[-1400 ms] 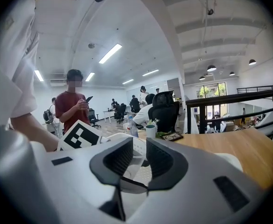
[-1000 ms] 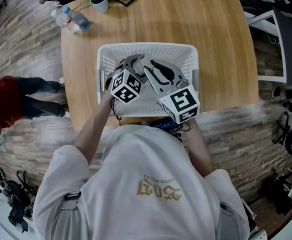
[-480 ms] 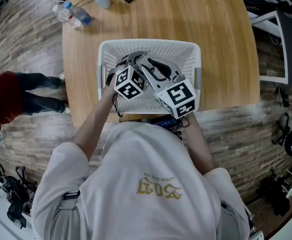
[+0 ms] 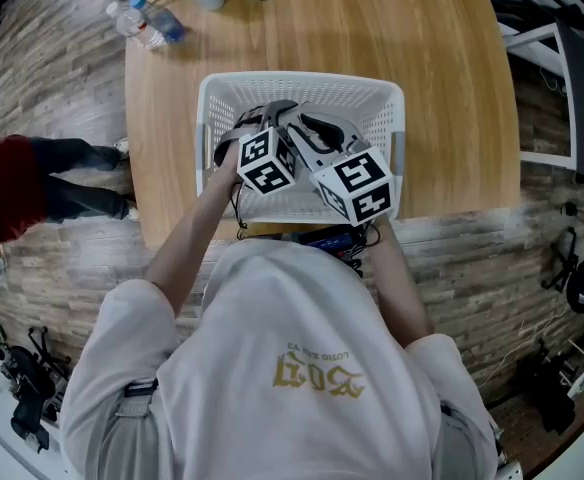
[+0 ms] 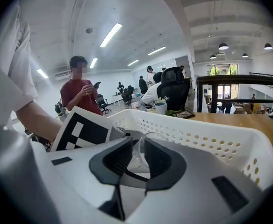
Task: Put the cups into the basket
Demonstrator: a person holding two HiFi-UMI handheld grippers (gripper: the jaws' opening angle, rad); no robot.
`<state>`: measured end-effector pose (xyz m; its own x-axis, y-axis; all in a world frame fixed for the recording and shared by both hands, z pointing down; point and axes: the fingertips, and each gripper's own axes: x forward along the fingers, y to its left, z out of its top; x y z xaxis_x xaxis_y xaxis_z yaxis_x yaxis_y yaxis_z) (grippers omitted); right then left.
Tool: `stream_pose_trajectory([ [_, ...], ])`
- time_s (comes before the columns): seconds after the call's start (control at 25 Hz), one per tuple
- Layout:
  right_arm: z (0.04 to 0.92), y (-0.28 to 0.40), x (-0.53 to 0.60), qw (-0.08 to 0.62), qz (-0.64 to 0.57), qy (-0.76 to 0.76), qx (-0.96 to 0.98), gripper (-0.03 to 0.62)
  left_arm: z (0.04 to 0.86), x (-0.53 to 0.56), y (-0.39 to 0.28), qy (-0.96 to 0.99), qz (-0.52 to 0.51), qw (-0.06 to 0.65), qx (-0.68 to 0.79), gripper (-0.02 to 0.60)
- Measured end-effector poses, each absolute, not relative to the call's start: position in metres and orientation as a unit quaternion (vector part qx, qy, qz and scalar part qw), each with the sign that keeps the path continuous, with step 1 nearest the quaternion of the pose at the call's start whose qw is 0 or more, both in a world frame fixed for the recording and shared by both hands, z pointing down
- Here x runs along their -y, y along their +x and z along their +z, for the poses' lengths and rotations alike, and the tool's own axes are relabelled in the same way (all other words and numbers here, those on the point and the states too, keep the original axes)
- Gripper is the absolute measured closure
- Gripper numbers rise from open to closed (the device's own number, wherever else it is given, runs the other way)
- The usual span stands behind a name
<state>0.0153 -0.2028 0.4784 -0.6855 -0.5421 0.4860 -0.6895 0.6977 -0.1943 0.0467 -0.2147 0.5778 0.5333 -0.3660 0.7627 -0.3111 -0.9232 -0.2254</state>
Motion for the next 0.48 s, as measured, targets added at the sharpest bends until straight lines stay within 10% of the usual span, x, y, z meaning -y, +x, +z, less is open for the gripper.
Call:
stream_pose_trajectory([
  [0.48,0.4897,0.0151,0.198,0.193,0.26,0.294,0.899,0.531,0.5862,0.2134,0.0421,-0.856,-0.477,0.064,-0.187,0.31],
])
